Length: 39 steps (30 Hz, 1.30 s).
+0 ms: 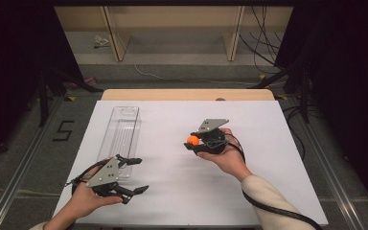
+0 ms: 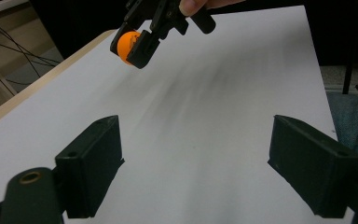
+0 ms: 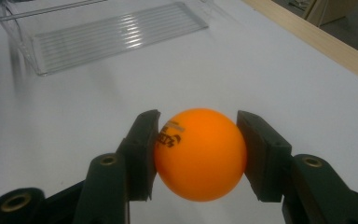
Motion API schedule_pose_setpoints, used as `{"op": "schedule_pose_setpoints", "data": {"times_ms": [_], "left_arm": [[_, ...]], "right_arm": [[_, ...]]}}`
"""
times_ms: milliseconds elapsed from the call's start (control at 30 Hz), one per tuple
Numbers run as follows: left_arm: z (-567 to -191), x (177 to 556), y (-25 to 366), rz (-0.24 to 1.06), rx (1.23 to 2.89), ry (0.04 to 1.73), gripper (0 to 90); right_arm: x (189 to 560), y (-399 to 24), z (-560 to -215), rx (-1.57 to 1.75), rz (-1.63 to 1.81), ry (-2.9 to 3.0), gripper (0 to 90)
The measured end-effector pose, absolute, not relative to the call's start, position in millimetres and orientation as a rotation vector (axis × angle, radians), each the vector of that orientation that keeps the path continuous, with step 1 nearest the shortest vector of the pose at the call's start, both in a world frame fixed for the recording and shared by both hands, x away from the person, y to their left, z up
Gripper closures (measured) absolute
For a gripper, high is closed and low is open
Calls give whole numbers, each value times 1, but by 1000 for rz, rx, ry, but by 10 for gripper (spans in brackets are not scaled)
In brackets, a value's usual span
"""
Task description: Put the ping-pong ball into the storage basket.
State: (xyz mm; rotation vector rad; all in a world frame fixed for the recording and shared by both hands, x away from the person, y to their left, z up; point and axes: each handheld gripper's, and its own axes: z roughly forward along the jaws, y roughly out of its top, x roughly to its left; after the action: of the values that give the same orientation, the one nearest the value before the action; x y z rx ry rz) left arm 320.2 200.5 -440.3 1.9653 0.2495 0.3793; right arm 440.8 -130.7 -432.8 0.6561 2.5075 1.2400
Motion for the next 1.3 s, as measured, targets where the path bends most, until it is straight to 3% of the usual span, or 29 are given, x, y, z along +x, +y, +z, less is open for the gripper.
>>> {"op": "schedule_pose_setpoints", "data": {"times_ms": [1300], "left_arm": [[-440,320,200,379,1964,249,169]], "right_arm": [[448,-118,-433,652,1249,2505,515]]}}
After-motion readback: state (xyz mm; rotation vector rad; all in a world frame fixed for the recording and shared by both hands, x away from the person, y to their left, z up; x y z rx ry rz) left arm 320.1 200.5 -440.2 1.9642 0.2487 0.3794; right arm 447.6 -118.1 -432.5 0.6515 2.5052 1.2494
